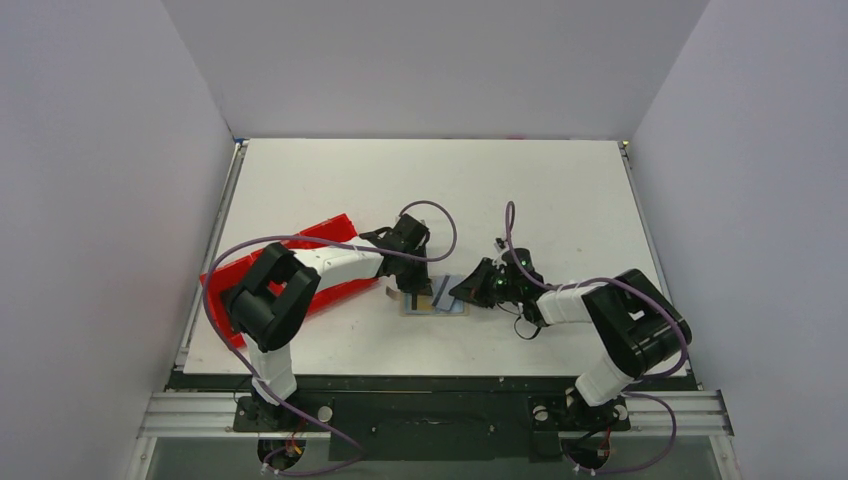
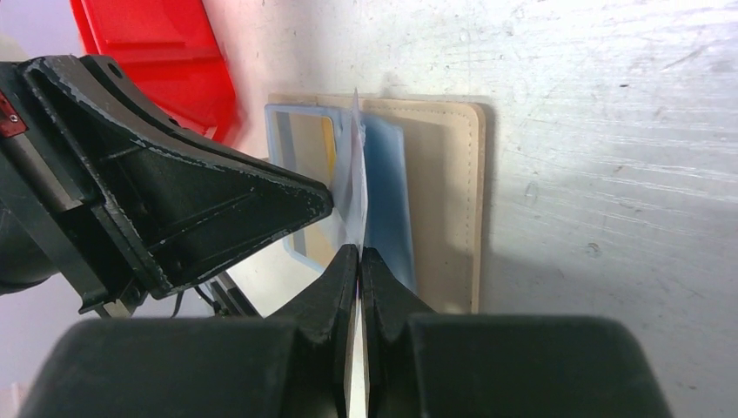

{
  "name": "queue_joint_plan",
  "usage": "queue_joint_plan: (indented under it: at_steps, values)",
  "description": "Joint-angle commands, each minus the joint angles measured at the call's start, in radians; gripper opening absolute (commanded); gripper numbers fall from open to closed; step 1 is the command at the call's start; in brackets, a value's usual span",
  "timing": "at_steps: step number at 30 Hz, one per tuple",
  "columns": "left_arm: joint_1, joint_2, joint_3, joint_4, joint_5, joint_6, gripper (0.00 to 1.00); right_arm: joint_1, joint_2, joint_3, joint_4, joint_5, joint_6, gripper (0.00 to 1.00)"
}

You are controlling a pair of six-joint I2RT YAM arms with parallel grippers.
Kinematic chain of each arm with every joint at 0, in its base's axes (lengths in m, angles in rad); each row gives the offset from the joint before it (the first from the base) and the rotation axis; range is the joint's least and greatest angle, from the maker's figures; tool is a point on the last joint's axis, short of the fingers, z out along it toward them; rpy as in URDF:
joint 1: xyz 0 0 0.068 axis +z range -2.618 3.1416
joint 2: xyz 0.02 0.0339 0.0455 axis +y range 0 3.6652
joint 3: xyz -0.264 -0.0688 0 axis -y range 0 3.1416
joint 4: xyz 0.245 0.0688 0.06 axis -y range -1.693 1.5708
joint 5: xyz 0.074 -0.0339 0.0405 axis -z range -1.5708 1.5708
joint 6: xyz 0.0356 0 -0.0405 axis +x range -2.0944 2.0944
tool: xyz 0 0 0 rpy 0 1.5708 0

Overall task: Take the credit cards out of the card holder
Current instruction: Remove the credit card from the card holder.

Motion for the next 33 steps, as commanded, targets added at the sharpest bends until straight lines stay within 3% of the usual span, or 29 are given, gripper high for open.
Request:
queue_joint_plan:
  at_steps: [1, 16, 26, 33]
  values:
    - [0.021, 0.052, -0.030, -0.088, -0.116, 0.020, 0.00, -0.042, -0.046, -0.021, -0.063, -0.019, -0.088, 0.00]
    - [0.021, 0.049, -0.026, -0.084, -0.116, 0.025, 0.00, -0.082, -0.048, 0.008, -0.182, -0.041, -0.182, 0.00]
    - [0.023, 0.060, -0.021, -0.095, -0.116, 0.027, 0.00, -0.099, -0.067, 0.069, -0.373, -0.021, -0.309, 0.00]
    - [0.027, 0.062, -0.019, -0.099, -0.116, 0.030, 0.00, -0.121, -0.069, 0.072, -0.390, -0.042, -0.336, 0.02]
